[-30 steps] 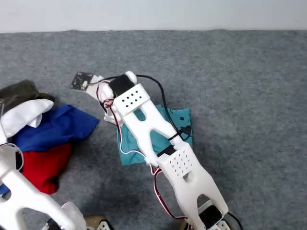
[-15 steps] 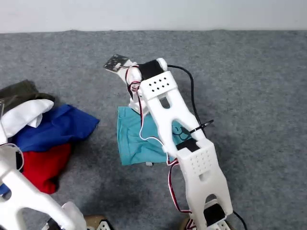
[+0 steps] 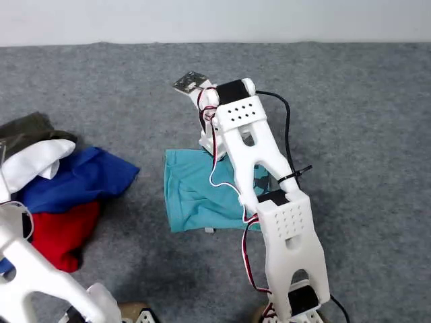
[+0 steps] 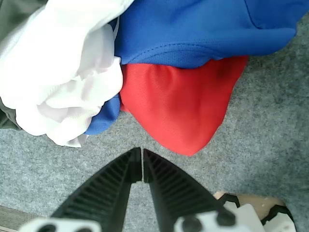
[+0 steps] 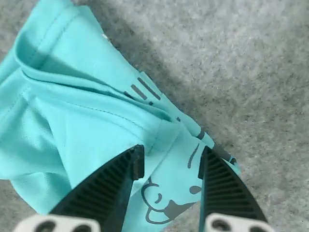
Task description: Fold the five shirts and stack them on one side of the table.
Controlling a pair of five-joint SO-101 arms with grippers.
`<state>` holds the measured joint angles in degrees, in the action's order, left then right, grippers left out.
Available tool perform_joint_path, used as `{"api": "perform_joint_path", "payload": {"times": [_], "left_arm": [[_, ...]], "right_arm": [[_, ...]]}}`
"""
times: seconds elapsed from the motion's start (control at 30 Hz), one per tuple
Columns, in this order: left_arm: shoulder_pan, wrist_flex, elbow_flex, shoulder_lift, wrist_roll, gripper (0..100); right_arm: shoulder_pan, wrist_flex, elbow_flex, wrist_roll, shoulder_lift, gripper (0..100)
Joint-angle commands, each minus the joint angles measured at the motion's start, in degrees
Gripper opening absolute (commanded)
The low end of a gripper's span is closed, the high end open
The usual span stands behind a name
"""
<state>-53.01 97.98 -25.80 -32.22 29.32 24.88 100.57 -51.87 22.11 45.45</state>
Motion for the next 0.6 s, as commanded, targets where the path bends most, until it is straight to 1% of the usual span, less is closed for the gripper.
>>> {"api": "perform_joint_path", "payload": {"times": [0.0,0.07,0.17,0.3,0.37,0.47,0.57], "left_arm": [[0.09,0.44,2.24,-1.85,-0.18,2],[0.09,0.35,2.24,-1.76,-0.18,2],[0.09,0.35,2.24,-1.76,-0.18,2],[0.09,0.35,2.24,-1.76,-0.18,2],[0.09,0.35,2.24,-1.76,-0.18,2],[0.09,0.35,2.24,-1.76,-0.09,2],[0.09,0.35,2.24,-1.76,-0.09,2]], "right_arm": [[1.36,2.33,0.88,-0.7,0.22,19.3],[3.21,2.33,1.23,-0.7,0.57,17.7],[5.32,2.24,1.23,-0.62,1.19,12.8],[5.93,2.33,1.23,-0.53,2.24,5.2],[6.11,2.51,1.23,1.14,1.63,1.3],[6.46,2.59,2.11,2.2,-2.07,1.0],[8.4,2.59,6.86,3.08,-7.69,1.0]]}}
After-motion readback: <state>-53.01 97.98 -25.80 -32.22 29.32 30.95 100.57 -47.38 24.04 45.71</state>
